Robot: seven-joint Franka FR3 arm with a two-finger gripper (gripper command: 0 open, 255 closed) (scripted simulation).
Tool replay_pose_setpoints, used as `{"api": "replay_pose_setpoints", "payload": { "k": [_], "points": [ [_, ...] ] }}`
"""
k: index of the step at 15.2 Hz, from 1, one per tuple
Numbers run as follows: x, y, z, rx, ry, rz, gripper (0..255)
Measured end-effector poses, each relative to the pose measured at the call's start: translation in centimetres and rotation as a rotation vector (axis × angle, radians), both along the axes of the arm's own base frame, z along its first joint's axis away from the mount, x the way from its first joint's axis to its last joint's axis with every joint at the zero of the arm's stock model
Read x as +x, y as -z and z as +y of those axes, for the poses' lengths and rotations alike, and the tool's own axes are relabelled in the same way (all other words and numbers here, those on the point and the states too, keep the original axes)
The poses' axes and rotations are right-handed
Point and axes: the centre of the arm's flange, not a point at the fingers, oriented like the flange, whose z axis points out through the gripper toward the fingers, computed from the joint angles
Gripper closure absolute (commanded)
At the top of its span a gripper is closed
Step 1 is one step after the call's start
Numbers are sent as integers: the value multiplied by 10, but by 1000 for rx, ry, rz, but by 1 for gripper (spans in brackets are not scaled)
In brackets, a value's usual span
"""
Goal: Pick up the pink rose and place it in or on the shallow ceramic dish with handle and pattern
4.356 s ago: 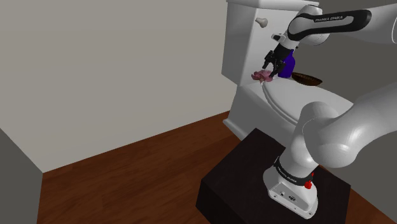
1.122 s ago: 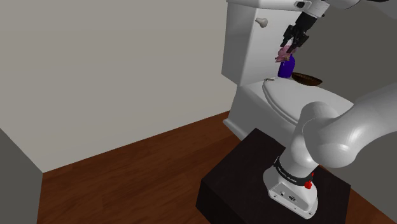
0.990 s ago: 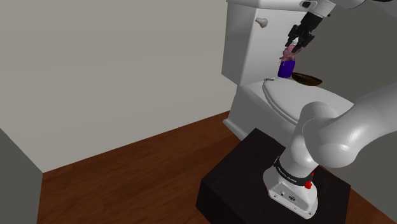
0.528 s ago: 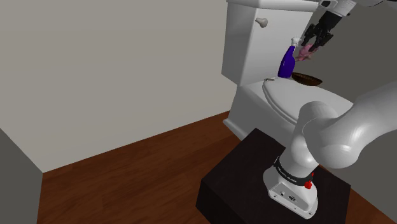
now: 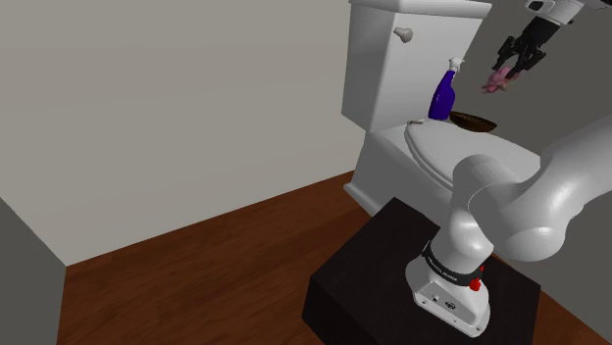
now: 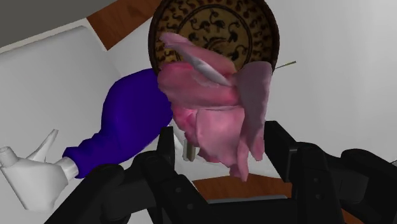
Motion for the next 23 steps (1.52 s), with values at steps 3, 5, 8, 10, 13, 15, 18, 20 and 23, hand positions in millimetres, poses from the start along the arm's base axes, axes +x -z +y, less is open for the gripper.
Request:
{"api": "replay_pose_setpoints", "payload": {
  "k": [3,5,8,10,13,15,18,20,23],
  "points": [
    [-10,7,-13,0,0,1,255],
    [-11,16,-14,1,0,1,255],
    [-12,32,-14,1,-1,2,255],
    [-12,42,-15,1,-1,1,255],
    [-12,57,-15,1,-1,1,255],
    [-11,68,-16,1,-1,2,255],
    [-11,84,-14,1,-1,1,255],
    [-11,96,-16,1,-1,2,255],
    [-12,101,-15,0,-1,1,255]
  ]
}}
